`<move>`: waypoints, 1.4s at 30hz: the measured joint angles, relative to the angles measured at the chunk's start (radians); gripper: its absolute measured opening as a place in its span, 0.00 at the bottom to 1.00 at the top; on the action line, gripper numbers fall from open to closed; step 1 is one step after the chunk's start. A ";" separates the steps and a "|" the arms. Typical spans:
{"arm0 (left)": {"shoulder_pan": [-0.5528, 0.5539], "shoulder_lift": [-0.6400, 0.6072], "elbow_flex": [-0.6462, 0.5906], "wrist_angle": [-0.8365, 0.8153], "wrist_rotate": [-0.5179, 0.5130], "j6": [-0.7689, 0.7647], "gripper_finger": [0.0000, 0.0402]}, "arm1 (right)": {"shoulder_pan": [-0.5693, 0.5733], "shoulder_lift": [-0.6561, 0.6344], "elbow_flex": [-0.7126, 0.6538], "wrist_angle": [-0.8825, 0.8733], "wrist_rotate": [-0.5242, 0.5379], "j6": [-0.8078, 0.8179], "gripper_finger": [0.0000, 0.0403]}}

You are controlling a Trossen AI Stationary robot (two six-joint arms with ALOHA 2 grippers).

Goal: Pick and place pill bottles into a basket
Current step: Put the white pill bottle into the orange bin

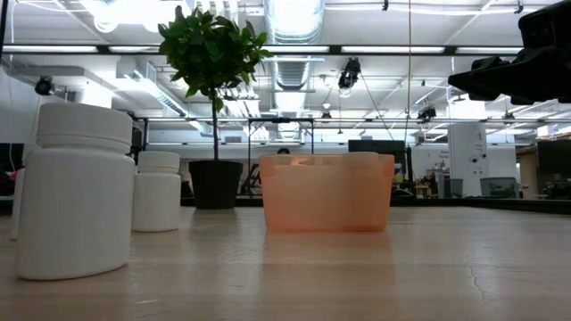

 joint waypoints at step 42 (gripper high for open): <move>0.243 0.019 -0.232 -0.258 0.265 -0.025 0.64 | 0.000 0.000 0.000 0.000 0.000 0.000 0.51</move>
